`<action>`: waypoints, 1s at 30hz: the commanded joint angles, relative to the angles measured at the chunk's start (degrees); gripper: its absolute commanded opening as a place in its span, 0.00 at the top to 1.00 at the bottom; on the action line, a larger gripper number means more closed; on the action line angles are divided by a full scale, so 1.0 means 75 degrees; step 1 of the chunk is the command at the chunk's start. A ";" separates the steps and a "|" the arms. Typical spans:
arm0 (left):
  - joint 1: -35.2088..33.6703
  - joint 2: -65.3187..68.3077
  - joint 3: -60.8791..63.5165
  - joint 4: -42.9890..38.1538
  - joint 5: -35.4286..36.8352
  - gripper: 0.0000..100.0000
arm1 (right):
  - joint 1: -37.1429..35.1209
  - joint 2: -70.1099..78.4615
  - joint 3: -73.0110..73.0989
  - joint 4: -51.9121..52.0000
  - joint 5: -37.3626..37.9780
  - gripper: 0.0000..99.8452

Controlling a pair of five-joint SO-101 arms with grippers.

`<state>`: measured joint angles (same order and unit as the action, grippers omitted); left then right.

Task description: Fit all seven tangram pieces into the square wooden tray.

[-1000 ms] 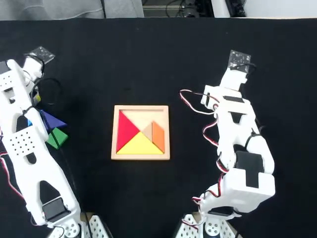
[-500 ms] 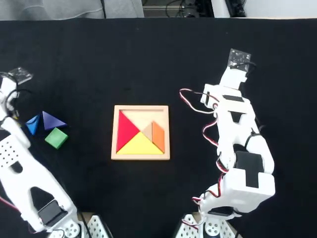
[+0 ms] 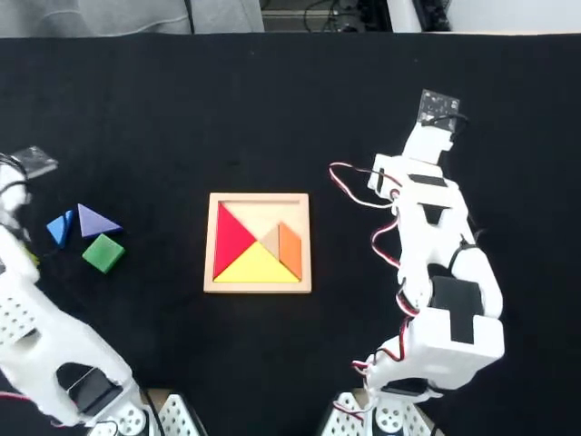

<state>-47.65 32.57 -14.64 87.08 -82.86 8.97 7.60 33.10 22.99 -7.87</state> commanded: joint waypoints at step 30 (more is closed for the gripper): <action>0.0346 -0.2016 0.5960 -0.5767 -0.0738 0.90 | -0.0105 -0.0064 -0.0404 -0.0059 -0.0047 0.98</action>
<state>-37.89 14.90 22.64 53.41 -82.07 8.97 7.60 33.10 22.99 -7.87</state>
